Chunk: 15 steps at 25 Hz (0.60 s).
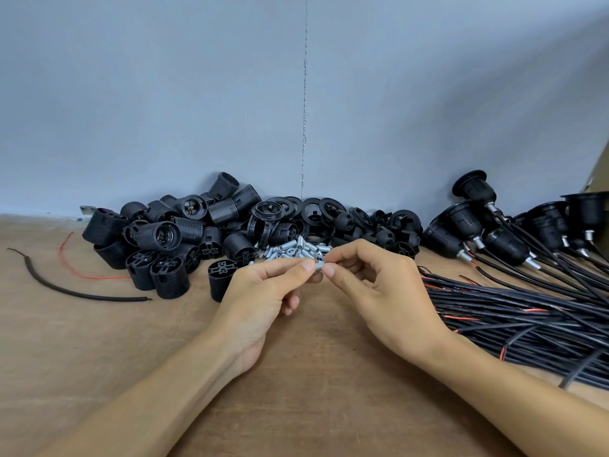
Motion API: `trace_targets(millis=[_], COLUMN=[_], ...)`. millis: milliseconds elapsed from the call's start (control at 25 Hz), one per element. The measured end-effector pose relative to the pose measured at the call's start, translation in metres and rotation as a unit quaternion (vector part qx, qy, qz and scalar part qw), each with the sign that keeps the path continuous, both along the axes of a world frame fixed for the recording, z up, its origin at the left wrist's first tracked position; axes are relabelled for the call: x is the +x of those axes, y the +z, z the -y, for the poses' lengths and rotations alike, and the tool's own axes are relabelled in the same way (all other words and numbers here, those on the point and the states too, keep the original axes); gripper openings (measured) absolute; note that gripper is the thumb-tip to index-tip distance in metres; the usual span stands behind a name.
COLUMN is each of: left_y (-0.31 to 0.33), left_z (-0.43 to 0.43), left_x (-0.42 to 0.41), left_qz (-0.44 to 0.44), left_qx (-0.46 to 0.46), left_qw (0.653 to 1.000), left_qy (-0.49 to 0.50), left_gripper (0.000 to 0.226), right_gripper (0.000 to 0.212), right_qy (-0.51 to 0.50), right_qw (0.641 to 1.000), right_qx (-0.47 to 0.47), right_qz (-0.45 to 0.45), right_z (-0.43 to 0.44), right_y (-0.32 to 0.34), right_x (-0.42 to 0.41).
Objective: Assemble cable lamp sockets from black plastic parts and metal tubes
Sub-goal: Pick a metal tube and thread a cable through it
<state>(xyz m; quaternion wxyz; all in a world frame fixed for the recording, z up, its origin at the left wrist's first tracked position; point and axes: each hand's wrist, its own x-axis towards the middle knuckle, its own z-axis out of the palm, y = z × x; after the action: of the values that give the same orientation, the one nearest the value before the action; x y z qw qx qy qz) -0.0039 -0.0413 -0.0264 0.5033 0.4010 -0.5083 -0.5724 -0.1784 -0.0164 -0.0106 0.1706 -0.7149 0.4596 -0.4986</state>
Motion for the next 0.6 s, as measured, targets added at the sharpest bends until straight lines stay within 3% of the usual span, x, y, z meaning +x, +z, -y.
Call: trace_targets(millis=[200,440,600], left_y=[0.002,0.0034,0.0027], left_z=[0.0004,-0.0011,-0.0038], left_x=[-0.0001,0.0009,0.001], left_qz=[0.009,0.013,0.015], left_qx=[0.008,0.0,-0.014], left_qw=[1.0,1.0,0.999], left_qy=[-0.01,-0.018,-0.025], left_gripper=[0.036,0.034,0.031], right_gripper=[0.014,0.004,0.037], right_qy=[-0.028,-0.009,-0.035], right_qw=[0.998,1.0,0.998], right_qx=[-0.04,0.001,0.034], right_qz=[-0.038,-0.015,-0.044], right_z=[0.0,-0.0009,0.0017], right_y=[-0.0007,0.0007,0.0001], right_x=[0.0001,0.0013,0.0])
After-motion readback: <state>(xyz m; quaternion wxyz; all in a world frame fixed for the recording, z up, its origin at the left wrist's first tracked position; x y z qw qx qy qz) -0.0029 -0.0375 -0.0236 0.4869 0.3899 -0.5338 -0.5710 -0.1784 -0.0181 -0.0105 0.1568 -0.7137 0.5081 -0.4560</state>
